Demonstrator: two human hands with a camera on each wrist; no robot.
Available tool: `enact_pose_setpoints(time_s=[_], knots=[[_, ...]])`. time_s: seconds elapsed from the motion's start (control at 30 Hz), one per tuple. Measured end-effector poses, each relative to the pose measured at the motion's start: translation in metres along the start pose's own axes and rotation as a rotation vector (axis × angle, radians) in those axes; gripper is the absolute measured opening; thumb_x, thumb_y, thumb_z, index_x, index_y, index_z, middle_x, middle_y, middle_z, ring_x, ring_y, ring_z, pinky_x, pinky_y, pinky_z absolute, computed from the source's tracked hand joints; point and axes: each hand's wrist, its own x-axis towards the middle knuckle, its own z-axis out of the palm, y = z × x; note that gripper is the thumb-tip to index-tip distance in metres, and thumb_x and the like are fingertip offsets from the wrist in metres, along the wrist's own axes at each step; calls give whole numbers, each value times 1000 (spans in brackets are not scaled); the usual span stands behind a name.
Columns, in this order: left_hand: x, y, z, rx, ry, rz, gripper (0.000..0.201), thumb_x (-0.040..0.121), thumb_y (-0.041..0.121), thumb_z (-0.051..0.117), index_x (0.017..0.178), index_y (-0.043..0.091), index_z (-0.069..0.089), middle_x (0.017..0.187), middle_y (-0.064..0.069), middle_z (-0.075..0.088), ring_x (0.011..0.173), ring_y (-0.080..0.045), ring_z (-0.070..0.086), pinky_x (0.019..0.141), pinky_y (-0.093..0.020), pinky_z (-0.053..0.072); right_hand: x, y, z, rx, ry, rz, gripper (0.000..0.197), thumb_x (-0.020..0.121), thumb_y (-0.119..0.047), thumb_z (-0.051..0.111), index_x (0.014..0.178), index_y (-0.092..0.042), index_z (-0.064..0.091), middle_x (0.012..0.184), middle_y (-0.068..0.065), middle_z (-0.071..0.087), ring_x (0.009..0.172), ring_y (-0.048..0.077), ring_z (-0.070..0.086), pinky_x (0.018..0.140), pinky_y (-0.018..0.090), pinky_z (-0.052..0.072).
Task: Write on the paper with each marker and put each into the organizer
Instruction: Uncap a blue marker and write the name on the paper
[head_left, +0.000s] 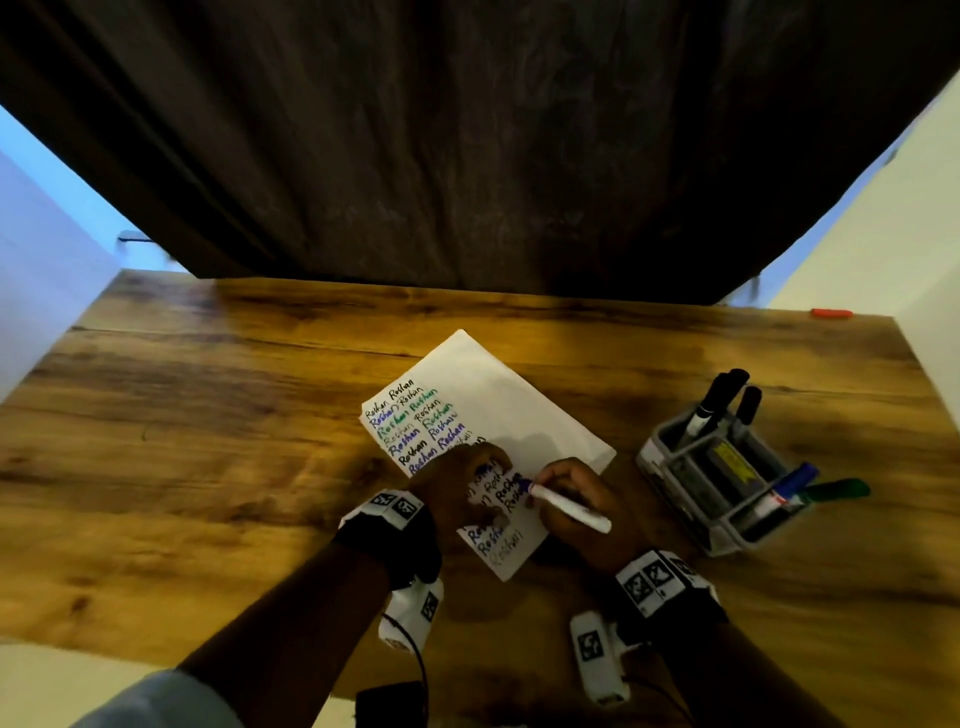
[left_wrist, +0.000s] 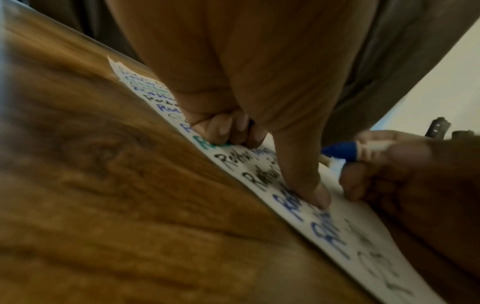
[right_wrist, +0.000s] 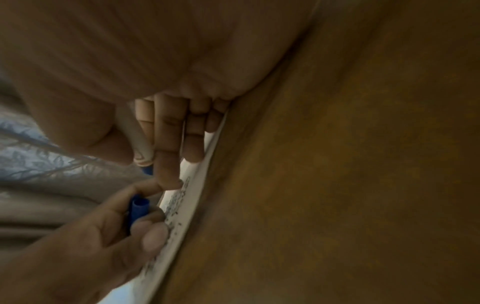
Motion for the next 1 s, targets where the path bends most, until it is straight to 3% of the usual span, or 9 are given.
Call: enact_pose_setpoints(time_s=[0.13, 0.37, 0.47, 0.53, 0.63, 0.67, 0.77, 0.87, 1.0], knots=[[5, -7, 4, -2, -33, -23, 73, 62, 40, 87, 121, 35, 45, 126, 2, 53, 115, -17, 53, 96, -37, 51, -2, 14, -2, -35, -31, -47, 16, 76, -44, 65, 91, -44, 65, 90, 1, 71, 82, 14, 68, 72, 21, 54], [8, -12, 7, 17, -41, -31, 78, 58, 41, 89, 121, 38, 43, 127, 3, 52, 114, -15, 51, 96, -35, 49, -2, 25, 10, -220, 79, -77, 36, 69, -30, 68, 78, 6, 69, 80, 22, 69, 77, 35, 67, 71, 36, 56], [9, -13, 8, 22, -43, -32, 79, 58, 42, 89, 122, 38, 42, 127, 4, 51, 114, -15, 51, 96, -37, 50, 1, 25, 8, -286, -5, -60, 33, 76, -32, 69, 87, -1, 71, 83, 3, 68, 84, 17, 60, 73, 6, 41], [9, -14, 8, 16, -46, -37, 79, 58, 43, 89, 120, 42, 41, 127, 5, 51, 114, -16, 51, 97, -39, 50, -2, 23, 4, -360, -39, -51, 15, 82, -24, 72, 95, -17, 70, 86, -14, 59, 89, 6, 53, 73, 4, 33], [9, -15, 8, 11, -46, -40, 80, 56, 42, 90, 119, 42, 41, 126, 4, 52, 114, -16, 52, 96, -40, 51, -3, 28, 3, -345, -24, -83, 8, 81, -31, 68, 89, -31, 67, 92, -10, 61, 84, 1, 50, 74, 4, 34], [10, -14, 8, 8, -45, -41, 80, 56, 42, 90, 119, 42, 41, 126, 4, 52, 113, -16, 53, 96, -39, 51, -1, 28, 6, -283, -26, -44, 11, 85, -34, 62, 86, -27, 70, 93, -8, 61, 81, -1, 51, 71, 7, 40], [9, -13, 8, 15, -37, -38, 78, 58, 42, 90, 120, 40, 43, 127, 4, 53, 115, -16, 52, 97, -36, 50, 2, 57, 13, -188, -36, -114, 67, 102, -45, 38, 65, -3, 73, 83, 2, 59, 66, 6, 56, 46, 22, 53], [9, -12, 8, 15, -38, -41, 78, 58, 42, 90, 121, 39, 43, 127, 4, 52, 116, -16, 51, 98, -35, 49, -1, 30, 8, -230, 25, -62, 32, 84, -40, 62, 74, -11, 70, 78, 0, 67, 67, 3, 55, 61, 14, 52], [9, -14, 8, 0, -38, -43, 79, 57, 42, 90, 120, 40, 43, 127, 4, 51, 115, -16, 52, 97, -36, 50, -2, 9, 5, -192, 36, -99, 11, 78, -33, 67, 84, -24, 65, 84, 2, 70, 73, 3, 56, 72, 15, 48]])
